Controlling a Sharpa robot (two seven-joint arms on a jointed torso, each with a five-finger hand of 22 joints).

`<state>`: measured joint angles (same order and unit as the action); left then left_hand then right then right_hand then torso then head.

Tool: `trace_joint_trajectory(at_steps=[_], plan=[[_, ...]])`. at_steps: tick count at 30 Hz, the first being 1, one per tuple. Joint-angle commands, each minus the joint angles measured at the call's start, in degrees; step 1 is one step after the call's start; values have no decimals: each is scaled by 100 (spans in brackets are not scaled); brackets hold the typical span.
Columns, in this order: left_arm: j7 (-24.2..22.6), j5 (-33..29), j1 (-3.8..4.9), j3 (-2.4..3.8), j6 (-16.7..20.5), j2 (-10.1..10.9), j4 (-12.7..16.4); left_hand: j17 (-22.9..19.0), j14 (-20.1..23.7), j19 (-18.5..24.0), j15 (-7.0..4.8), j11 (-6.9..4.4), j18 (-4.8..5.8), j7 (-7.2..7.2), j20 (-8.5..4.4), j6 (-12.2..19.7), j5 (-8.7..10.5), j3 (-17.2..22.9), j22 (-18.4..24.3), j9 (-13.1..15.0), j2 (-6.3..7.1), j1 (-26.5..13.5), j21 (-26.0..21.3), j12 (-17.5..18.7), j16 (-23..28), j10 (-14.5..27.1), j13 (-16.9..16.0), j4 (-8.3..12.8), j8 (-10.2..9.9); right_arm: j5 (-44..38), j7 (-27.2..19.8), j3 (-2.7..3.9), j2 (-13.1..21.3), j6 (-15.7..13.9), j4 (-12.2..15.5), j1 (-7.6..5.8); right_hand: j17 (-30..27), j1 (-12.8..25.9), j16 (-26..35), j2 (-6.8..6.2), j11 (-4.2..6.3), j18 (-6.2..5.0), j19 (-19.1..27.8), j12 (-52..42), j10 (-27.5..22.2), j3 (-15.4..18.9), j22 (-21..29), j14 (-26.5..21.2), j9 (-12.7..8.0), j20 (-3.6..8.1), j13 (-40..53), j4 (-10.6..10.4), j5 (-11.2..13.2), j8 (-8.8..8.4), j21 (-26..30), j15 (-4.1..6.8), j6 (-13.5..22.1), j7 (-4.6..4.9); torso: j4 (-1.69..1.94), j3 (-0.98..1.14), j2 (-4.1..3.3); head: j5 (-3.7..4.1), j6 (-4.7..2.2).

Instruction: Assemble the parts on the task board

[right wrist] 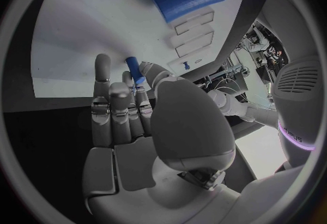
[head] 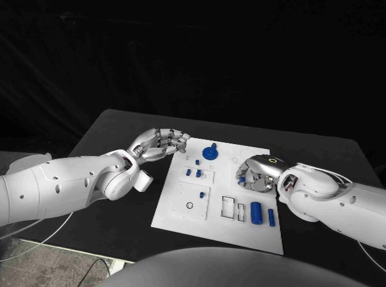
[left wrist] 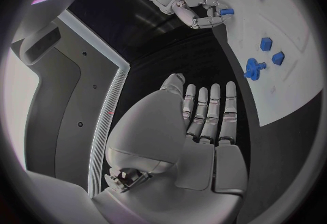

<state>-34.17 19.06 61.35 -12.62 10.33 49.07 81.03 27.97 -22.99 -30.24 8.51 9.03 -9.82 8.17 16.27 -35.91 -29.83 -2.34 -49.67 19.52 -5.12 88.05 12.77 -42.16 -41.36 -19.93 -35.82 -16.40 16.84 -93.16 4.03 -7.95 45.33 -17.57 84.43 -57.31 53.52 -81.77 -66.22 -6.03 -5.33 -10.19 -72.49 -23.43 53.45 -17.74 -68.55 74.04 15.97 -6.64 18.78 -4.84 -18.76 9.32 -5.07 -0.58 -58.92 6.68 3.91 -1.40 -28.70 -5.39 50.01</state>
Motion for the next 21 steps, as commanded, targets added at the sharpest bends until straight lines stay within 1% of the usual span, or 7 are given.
trace_joint_trajectory(at_steps=[1,5,9,15,17,21], plan=[[-1,-36,-14,3,-153,-14,-2,-9,-29,-50,7,28,-7,-14,-8,39,-19,18,7,-10,-8,46,-21,-14,-31,7,12,-1,17,-77,-45,1,-8,-247,-6,5,58,-102,-45,37,67,-28,-41,-5,169,-49,-59,78,62,50,-35,58,-20,79,-59,31,-131,7,1,1,3,-15,-1],[6,-38,-26,3,-164,-15,-6,-11,-29,-51,9,31,-7,-14,-7,39,-20,19,8,-10,-11,47,-22,-15,-32,8,16,-1,18,-86,-38,1,-12,-346,-6,6,106,-209,-75,72,137,-25,-66,15,384,-87,-172,146,154,120,-103,178,-79,164,-121,98,-262,16,-1,0,1,-25,-1],[14,-40,-32,3,-171,-14,-6,-17,-30,-56,16,38,-5,-12,-6,39,-24,23,9,-11,-22,50,-26,-17,-31,10,27,-3,18,-94,-37,1,-8,-413,3,6,94,-264,-51,87,177,-17,-47,52,555,-92,-305,163,238,170,-169,279,-148,218,-177,136,-338,19,-2,0,0,-41,-1],[27,-45,-34,2,-181,-12,-7,-23,-30,-60,21,41,-4,-10,-5,38,-29,29,11,-11,-33,53,-28,-18,-31,11,36,-3,19,-67,-35,2,47,-497,99,2,77,-265,-20,94,198,-8,-11,104,680,-75,-446,174,318,200,-232,349,-186,250,-229,154,-381,15,-9,0,2,-87,-1],[32,-57,-35,2,-184,-12,-6,-26,-31,-62,22,41,-3,-8,-4,37,-33,31,11,-11,-38,57,-30,-19,-31,11,41,-3,19,-40,-30,3,80,-515,151,-10,78,-257,-19,92,199,-7,-8,109,690,-70,-458,177,326,201,-238,351,-184,253,-233,154,-385,14,-5,0,1,-85,-1],[44,-171,-39,2,-203,-15,7,-38,-30,-68,26,43,-1,-2,-5,35,-51,45,14,-12,-53,77,-37,-22,-31,14,62,5,22,11,-12,4,164,-558,283,-86,60,-251,-5,89,198,-7,-4,119,696,-65,-471,172,333,202,-246,353,-182,253,-236,155,-384,13,-3,-1,4,-82,-1]])
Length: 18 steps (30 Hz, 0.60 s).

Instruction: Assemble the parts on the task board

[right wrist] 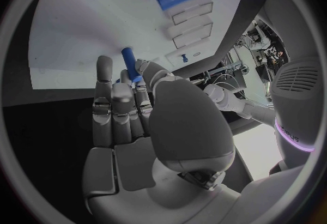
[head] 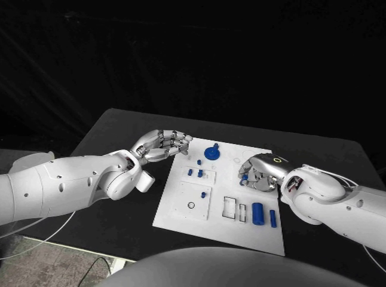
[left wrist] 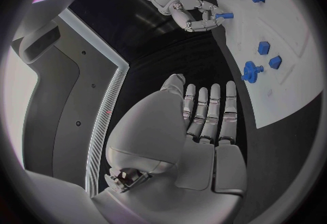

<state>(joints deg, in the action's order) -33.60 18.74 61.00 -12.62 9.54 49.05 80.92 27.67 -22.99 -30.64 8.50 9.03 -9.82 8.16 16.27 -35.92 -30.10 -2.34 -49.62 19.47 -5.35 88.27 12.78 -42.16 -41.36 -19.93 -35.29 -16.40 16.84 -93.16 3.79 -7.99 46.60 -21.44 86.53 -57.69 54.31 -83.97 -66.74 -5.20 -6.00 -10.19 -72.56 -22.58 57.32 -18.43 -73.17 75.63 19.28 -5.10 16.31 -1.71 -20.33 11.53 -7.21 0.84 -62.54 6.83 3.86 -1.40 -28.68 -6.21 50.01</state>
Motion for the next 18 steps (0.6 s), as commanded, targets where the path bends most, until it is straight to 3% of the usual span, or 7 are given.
trace_joint_trajectory(at_steps=[1,11,15,18], plan=[[-10,-166,-4,3,-130,-14,21,-9,-30,-28,27,44,-1,-1,-4,35,-26,47,10,-7,-31,57,-39,-22,-31,14,11,6,22,26,20,8,65,-174,114,-79,-41,-30,62,5,265,-6,4,39,310,5,-15,4,4,48,-3,42,-24,31,-24,12,-21,-1,2,-2,2,-3,-1],[8,-250,-15,3,-170,-34,6,-22,-29,-33,33,47,1,7,-5,38,-44,61,13,-9,-38,83,-48,-23,-31,21,36,15,23,259,57,8,290,-177,585,-416,-86,-11,106,14,268,-3,31,62,348,12,-54,-17,27,48,-26,44,0,27,-26,11,-13,-3,4,-1,5,-23,-1],[15,-255,-18,3,-182,-35,4,-23,-29,-34,34,47,1,8,-5,38,-45,62,13,-9,-39,84,-49,-23,-31,22,38,15,23,399,-72,8,323,-231,770,-481,-343,22,338,2,258,10,160,118,397,20,-117,-208,47,29,-75,45,42,-17,15,-13,36,1,9,-1,0,-33,-1],[21,-257,-19,3,-187,-34,4,-26,-30,-34,35,47,1,12,-6,37,-47,66,14,-9,-43,89,-51,-23,-32,25,44,15,24,638,-151,8,318,-210,843,-496,-202,38,251,2,252,18,174,161,413,12,-194,-196,43,17,-108,43,37,-64,-12,-27,85,4,7,-1,-1,-52,-1]])
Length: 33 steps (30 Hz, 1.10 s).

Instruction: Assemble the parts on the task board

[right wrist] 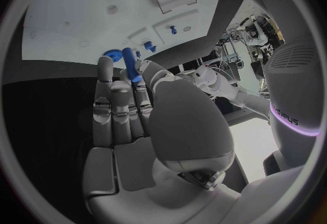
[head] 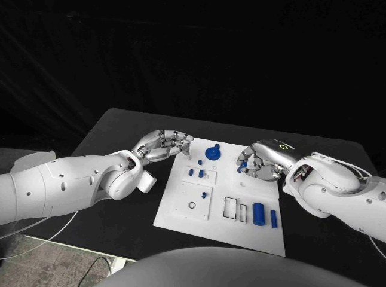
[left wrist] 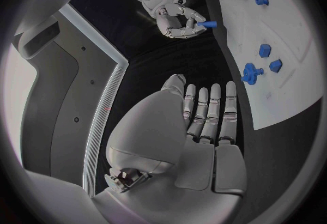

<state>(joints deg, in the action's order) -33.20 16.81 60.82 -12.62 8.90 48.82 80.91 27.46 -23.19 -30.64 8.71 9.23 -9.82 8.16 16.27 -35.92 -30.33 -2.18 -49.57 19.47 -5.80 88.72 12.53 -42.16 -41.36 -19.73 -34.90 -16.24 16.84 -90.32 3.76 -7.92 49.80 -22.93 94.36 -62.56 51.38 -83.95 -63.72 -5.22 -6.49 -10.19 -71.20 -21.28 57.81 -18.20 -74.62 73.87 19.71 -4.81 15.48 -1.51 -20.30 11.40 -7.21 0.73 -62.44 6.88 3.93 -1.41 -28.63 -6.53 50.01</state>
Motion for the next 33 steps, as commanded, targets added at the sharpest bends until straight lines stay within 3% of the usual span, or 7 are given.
trace_joint_trajectory(at_steps=[1,3,4,10,12,19,33], plan=[[-17,-64,-2,3,-125,-11,5,-5,-9,-35,15,26,1,12,-6,37,-24,50,9,-9,2,43,-25,-23,-32,4,6,0,24,462,-173,0,-8,-48,77,-12,33,51,4,12,299,23,-59,53,386,-27,-149,-97,-5,-20,-43,15,20,-84,-108,-22,102,1,1,0,-6,-25,-1],[-12,-65,-2,3,-131,-11,6,-5,-9,-35,15,26,1,12,-6,37,-24,50,9,-9,2,43,-25,-23,-32,4,6,0,24,646,-224,0,-19,-37,96,-17,-721,69,595,1,295,199,-580,87,436,-89,-438,-514,-1,-22,-72,15,-10,-125,-1771,-17,99,-3,1,-1,-6,-34,-1],[-9,-65,-2,3,-133,-11,7,-5,-9,-35,15,26,1,12,-6,37,-24,50,9,-9,2,43,-25,-23,-32,4,6,0,24,709,-243,0,-24,-36,104,-18,-464,85,369,0,310,304,-815,92,464,-112,-578,-298,5,-18,-78,11,-31,-138,-2703,3,87,1,3,-1,-7,-41,-1],[4,-65,-2,3,-140,-1,11,-10,-10,-37,16,25,1,15,-7,36,-28,57,10,-9,-6,51,-29,-22,-32,9,17,-1,25,764,-308,0,-52,-39,157,-21,1001,137,-862,-39,376,635,-1391,73,585,-193,-1035,626,52,52,-68,29,-80,-178,-5656,55,5,-34,-2,-1,-9,-89,-1],[11,-65,-2,3,-145,2,11,-10,-10,-37,16,25,1,15,-7,36,-28,57,10,-9,-6,51,-29,-22,-32,9,17,-1,25,674,-310,0,-72,-17,192,-21,1355,161,-1142,-60,393,722,-1508,70,598,-210,-1148,816,64,69,-61,34,-83,-198,-6345,69,-7,-42,-4,-1,-8,-100,-1],[36,-65,-3,3,-176,-1,9,-13,-12,-39,18,24,1,18,-7,35,-29,61,11,-9,-11,55,-30,-21,-34,11,23,-2,26,308,-334,0,-211,97,299,-7,1861,206,-1529,-96,423,875,-1688,60,638,-277,-1349,1113,106,93,-30,75,-153,-254,-7481,109,-48,-68,-1,-1,-1,-129,-1],[60,-65,-9,1,-215,27,11,-24,-18,-49,21,22,2,35,-7,16,-32,73,12,-5,-24,67,-36,-23,-38,13,47,-4,40,-367,-328,-1,-647,444,298,210,1955,258,-1596,-117,426,911,-1736,58,632,-313,-1399,1233,128,107,-4,112,-207,-301,-7748,135,-50,-71,1,-3,-6,-209,-1]])
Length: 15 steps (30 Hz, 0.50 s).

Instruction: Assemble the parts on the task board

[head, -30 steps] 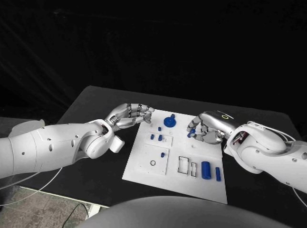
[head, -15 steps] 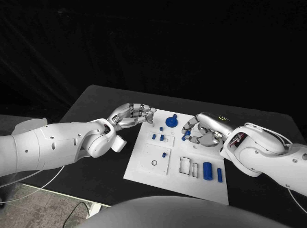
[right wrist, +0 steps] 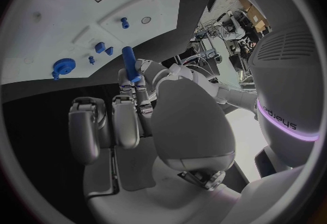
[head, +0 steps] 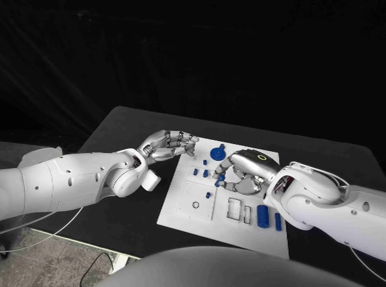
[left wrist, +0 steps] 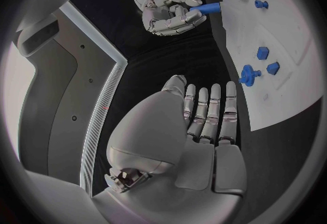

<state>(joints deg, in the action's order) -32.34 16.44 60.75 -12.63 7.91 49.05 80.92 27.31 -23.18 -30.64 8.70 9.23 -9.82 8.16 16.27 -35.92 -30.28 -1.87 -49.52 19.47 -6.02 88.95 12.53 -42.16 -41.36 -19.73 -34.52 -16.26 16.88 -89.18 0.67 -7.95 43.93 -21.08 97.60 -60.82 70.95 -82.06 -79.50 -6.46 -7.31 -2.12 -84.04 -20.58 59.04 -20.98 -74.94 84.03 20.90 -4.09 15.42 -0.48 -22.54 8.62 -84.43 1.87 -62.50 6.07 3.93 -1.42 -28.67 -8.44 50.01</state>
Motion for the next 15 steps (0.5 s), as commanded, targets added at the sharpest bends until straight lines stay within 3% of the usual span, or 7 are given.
trace_joint_trajectory(at_steps=[1,15], plan=[[-26,-28,-4,2,-115,7,11,-8,-18,-49,21,22,2,34,-7,16,-36,41,7,-5,-2,44,-37,-23,-38,13,9,-3,36,-568,-6,2,-104,300,-38,62,-7,76,-16,7,509,104,-451,-10,508,-34,-1366,217,10,34,2,8,30,-26,-26,20,-45,10,3,-1,-2,-28,-1],[-5,-28,-14,1,-143,24,12,-8,-18,-49,21,22,2,34,-7,16,-36,41,7,-5,-2,44,-37,-23,-38,13,9,-3,36,-1496,131,3,-668,513,-294,311,-39,64,5,5,508,94,-431,4,495,-50,-1353,210,15,27,3,33,116,-47,8,17,-34,9,0,-1,-2,-97,-1]])
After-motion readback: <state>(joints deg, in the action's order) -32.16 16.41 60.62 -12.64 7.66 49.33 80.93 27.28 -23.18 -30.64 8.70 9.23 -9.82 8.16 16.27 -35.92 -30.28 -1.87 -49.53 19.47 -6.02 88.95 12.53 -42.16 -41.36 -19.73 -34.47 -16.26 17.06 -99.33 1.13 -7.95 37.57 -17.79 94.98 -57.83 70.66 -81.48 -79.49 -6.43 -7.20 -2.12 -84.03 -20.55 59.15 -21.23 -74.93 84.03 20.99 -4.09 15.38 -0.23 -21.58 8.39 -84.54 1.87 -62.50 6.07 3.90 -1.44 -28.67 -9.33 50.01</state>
